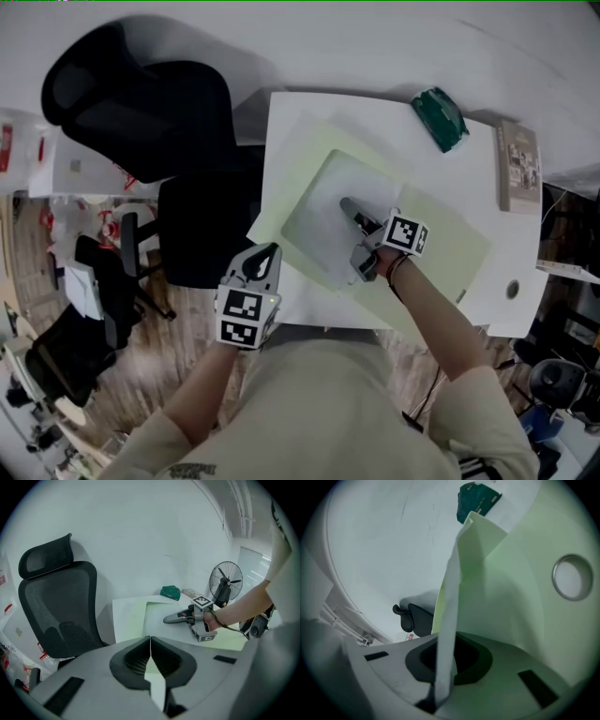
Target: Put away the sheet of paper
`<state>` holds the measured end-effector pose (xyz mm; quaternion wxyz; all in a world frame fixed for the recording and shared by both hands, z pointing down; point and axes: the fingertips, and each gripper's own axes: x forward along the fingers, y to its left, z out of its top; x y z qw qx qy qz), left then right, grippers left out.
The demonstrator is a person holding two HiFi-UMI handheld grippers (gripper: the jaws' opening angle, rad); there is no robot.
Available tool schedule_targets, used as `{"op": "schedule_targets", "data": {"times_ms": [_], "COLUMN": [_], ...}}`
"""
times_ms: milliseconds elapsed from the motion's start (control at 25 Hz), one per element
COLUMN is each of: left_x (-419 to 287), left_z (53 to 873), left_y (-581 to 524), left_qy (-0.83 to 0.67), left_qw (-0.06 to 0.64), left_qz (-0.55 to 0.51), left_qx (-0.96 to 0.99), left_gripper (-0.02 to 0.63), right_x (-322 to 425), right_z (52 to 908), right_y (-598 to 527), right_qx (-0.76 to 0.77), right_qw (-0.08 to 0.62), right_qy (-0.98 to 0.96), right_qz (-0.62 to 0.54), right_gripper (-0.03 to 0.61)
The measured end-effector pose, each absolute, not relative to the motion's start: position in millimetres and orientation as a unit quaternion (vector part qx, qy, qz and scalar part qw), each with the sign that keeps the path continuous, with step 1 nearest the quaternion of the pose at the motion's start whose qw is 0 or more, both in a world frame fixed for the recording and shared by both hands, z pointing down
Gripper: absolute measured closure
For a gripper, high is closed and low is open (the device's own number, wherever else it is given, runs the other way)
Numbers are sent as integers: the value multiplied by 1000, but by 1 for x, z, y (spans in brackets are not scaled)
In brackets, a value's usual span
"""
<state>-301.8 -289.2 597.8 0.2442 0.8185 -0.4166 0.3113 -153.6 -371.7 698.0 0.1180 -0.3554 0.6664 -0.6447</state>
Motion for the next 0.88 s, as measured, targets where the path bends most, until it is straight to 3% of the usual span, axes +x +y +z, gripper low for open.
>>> {"op": "schedule_targets", "data": {"times_ms": [320,560,680,880], "left_x": [-294,-289,-288,-285], "left_z": [604,601,597,586], "left_y": [-282,-279,-276,-273], "left_qy": [-420,-426,-429,-433], "left_qw": [250,253,251,243], "left_qz": [316,313,309,302], "left_qx": [813,810,811,814], "left_gripper": [592,592,592,592], "right_x": [-173,-185,-182,-165], "right_z": [692,683,685,684], "right_y": [-378,-374,-361,-346], "right_qx": [-297,-290,-306,-342], "right_qw": [119,57,-1,-105], "right_qy": [690,710,721,749], "right_qz": [-650,-639,-622,-557], "right_gripper": [549,275,227,201]}}
